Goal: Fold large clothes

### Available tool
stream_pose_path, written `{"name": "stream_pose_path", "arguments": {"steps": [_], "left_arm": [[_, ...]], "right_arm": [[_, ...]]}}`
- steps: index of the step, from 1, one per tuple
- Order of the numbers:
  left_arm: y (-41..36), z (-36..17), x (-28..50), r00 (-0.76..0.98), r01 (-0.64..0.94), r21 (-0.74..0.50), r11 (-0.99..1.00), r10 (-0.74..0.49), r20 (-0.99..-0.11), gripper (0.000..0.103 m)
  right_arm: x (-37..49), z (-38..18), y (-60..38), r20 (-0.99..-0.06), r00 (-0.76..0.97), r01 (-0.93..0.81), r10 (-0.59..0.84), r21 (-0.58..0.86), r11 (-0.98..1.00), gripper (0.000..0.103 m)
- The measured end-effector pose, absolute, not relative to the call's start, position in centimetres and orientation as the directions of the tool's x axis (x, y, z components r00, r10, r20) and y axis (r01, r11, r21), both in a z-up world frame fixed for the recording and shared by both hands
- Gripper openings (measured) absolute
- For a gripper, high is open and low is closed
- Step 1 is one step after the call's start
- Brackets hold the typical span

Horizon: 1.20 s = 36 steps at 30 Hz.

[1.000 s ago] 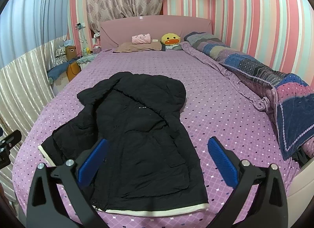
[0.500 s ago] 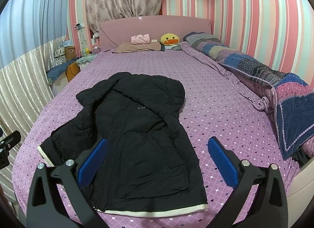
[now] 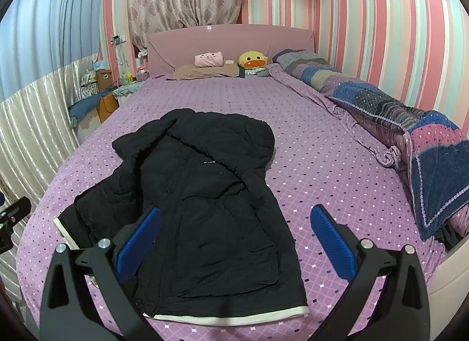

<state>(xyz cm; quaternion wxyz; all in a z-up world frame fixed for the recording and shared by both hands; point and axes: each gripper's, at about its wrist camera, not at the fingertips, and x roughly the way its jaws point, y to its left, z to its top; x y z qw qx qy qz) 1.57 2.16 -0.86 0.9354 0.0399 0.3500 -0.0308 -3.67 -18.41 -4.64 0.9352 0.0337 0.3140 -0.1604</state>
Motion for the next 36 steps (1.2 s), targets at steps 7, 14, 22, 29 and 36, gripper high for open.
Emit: {"name": "stream_pose_path", "arguments": {"steps": [7,14,22,29,36], "left_arm": [[2.40,-0.79,1.66,0.751,0.085,0.048,0.995,-0.033,-0.660,0.100],[2.41,-1.04,1.68,0.749,0.085,0.047,0.995,-0.032,-0.662,0.100],[2.44,-1.06,1.66,0.749,0.084,0.050,0.995,-0.029,-0.662,0.100],[2.45,-1.03,1.59,0.750,0.082,0.053,0.995,-0.027,-0.660,0.100],[2.36,-1.02,1.56,0.752,0.081,0.057,0.995,-0.024,-0.659,0.100]], "right_arm": [[-3.53,-4.83,-18.40,-0.607,0.749,0.314,-0.268,-0.031,0.949,0.102],[-3.86,-4.88,-18.13,-0.602,0.751,0.313,-0.272,-0.038,0.949,0.102],[-3.90,-4.80,-18.36,-0.599,0.753,0.313,-0.272,-0.039,0.949,0.102],[-4.12,-4.49,-18.39,-0.582,0.768,0.301,-0.267,-0.040,0.953,0.102],[-4.32,-4.28,-18.25,-0.573,0.772,0.302,-0.274,-0.048,0.952,0.102]]}}
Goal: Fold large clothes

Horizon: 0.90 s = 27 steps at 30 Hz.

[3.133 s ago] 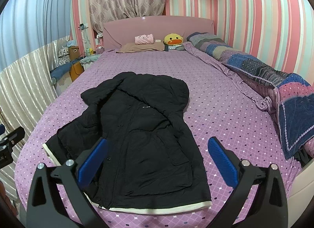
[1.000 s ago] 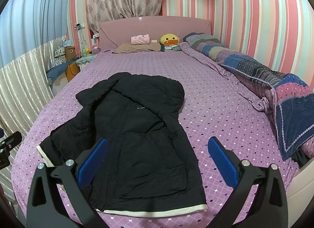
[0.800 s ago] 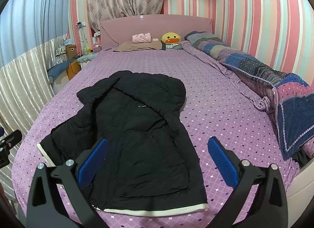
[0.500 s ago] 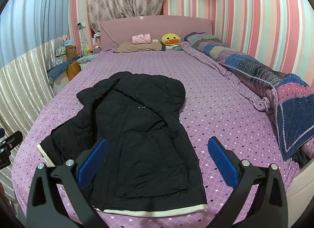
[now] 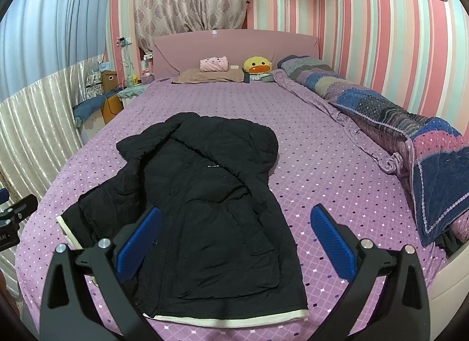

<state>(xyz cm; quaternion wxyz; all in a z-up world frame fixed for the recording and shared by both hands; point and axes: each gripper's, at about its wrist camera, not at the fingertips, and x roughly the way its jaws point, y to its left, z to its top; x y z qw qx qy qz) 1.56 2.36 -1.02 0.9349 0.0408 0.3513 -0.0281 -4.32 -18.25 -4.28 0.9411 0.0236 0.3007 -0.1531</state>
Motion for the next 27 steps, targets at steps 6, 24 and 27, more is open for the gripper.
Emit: {"name": "stream_pose_path", "arguments": {"steps": [6,24,27], "left_arm": [[2.2,-0.9,1.5,0.756,0.083,0.059,0.995,-0.024,-0.655,0.100],[1.3,-1.0,1.8,0.762,0.101,0.080,0.992,-0.025,-0.647,0.100],[1.1,-1.1,1.8,0.765,0.120,0.094,0.988,-0.032,-0.644,0.100]], "right_arm": [[-4.4,-4.2,-18.4,-0.565,0.785,0.286,-0.255,-0.035,0.958,0.102],[-4.5,-3.8,-19.3,-0.541,0.803,0.271,-0.250,-0.042,0.962,0.102],[-4.9,-3.3,-19.4,-0.516,0.799,0.310,-0.309,-0.087,0.947,0.101]]}}
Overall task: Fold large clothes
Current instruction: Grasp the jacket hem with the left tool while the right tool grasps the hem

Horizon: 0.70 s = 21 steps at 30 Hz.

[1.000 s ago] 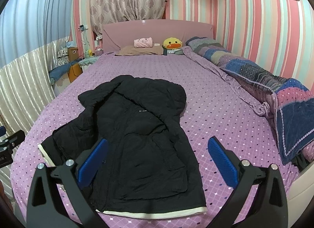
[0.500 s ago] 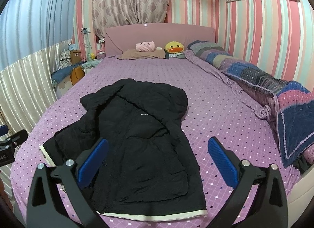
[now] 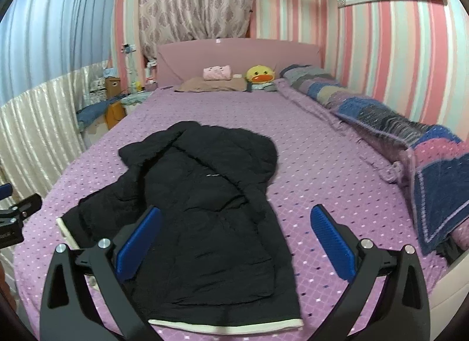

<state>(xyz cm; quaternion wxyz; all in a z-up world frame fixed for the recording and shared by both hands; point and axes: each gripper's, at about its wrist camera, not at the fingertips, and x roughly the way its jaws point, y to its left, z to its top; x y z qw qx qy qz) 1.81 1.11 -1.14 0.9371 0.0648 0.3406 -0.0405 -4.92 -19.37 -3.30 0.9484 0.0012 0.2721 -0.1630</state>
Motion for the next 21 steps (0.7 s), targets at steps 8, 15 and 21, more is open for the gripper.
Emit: {"name": "stream_pose_path", "arguments": {"steps": [8,15,21], "left_arm": [[1.2,-3.1,4.4,0.728,0.156,0.097,0.983,-0.048,-0.684,0.100],[0.7,-7.8,8.8,0.654,0.187,0.140,0.972,-0.017,-0.756,0.100],[0.6,-11.2,12.3,0.605,0.219,0.122,0.968,-0.037,-0.795,0.100]], "right_arm": [[-4.8,-3.7,-21.2,-0.521,0.798,0.320,-0.301,-0.056,0.946,0.102],[-2.5,-8.2,-24.5,-0.656,0.687,0.344,-0.312,-0.084,0.935,0.101],[-1.1,-14.8,-28.3,-0.779,0.549,0.381,-0.302,-0.089,0.920,0.101]]}}
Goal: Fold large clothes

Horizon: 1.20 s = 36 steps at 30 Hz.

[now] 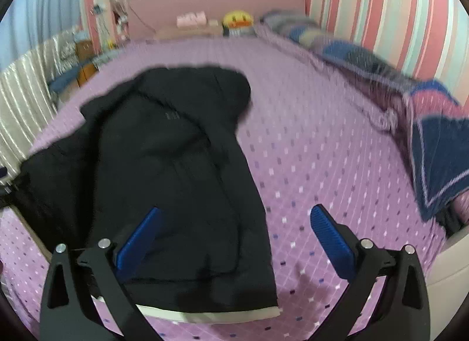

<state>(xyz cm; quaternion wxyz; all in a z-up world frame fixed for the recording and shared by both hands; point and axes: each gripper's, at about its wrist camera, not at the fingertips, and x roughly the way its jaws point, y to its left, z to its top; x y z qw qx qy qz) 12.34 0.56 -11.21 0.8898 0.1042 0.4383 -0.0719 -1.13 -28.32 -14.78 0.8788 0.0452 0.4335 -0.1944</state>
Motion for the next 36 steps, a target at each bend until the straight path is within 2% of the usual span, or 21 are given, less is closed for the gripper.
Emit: {"name": "stream_pose_path", "arguments": {"steps": [3,8,9,10,11,13,16,19,25,28,32,36], "left_arm": [[0.8,-12.9,13.8,0.567,0.236,0.090,0.968,-0.062,-0.821,0.097],[1.6,-15.6,15.5,0.502,0.227,0.073,0.971,-0.053,-0.863,0.059],[2.1,-16.2,15.7,0.481,0.225,0.041,0.974,-0.074,-0.874,0.047],[2.2,-16.3,15.7,0.472,0.220,0.026,0.975,-0.083,-0.877,0.039],[2.6,-16.5,15.8,0.465,0.212,0.009,0.977,-0.093,-0.880,0.036],[3.6,-17.1,15.8,0.463,0.189,0.006,0.982,-0.084,-0.883,0.027],[5.3,-17.9,15.4,0.458,0.129,0.032,0.991,-0.031,-0.888,0.021],[8.6,-19.0,14.6,0.441,0.057,0.047,0.997,0.017,-0.897,0.021],[12.5,-22.4,12.3,0.417,-0.024,-0.025,0.999,-0.013,-0.909,0.022],[12.5,-22.8,10.7,0.439,-0.049,-0.033,0.998,-0.009,-0.898,0.020],[12.6,-23.1,8.6,0.443,-0.075,-0.102,0.992,-0.058,-0.894,0.019],[12.2,-24.3,8.3,0.450,-0.047,-0.085,0.995,-0.055,-0.891,0.020]], "right_arm": [[-0.4,-18.4,-30.1,-0.834,0.474,0.385,-0.283,-0.093,0.918,0.101],[0.1,-22.2,-32.6,-0.880,0.403,0.393,-0.251,-0.082,0.916,0.101],[0.2,-23.1,-33.2,-0.895,0.390,0.387,-0.218,-0.055,0.920,0.099],[0.3,-23.6,-32.9,-0.903,0.388,0.384,-0.188,-0.027,0.923,0.092],[0.3,-24.2,-33.4,-0.913,0.387,0.381,-0.126,0.034,0.924,0.086],[0.4,-25.0,-33.8,-0.923,0.383,0.381,-0.041,0.117,0.917,0.062],[0.6,-25.5,-33.6,-0.921,0.390,0.369,-0.007,0.149,0.918,0.038],[0.8,-24.5,-31.8,-0.914,0.402,0.316,-0.062,0.075,0.946,0.023],[0.8,-23.5,-28.8,-0.898,0.396,0.234,-0.190,-0.101,0.967,0.018],[0.6,-23.1,-29.4,-0.894,0.388,0.236,-0.223,-0.138,0.962,0.017],[-0.2,-22.5,-29.9,-0.877,0.378,0.235,-0.297,-0.219,0.947,0.017],[-0.2,-23.3,-30.7,-0.885,0.358,0.232,-0.298,-0.224,0.946,0.017]]}}
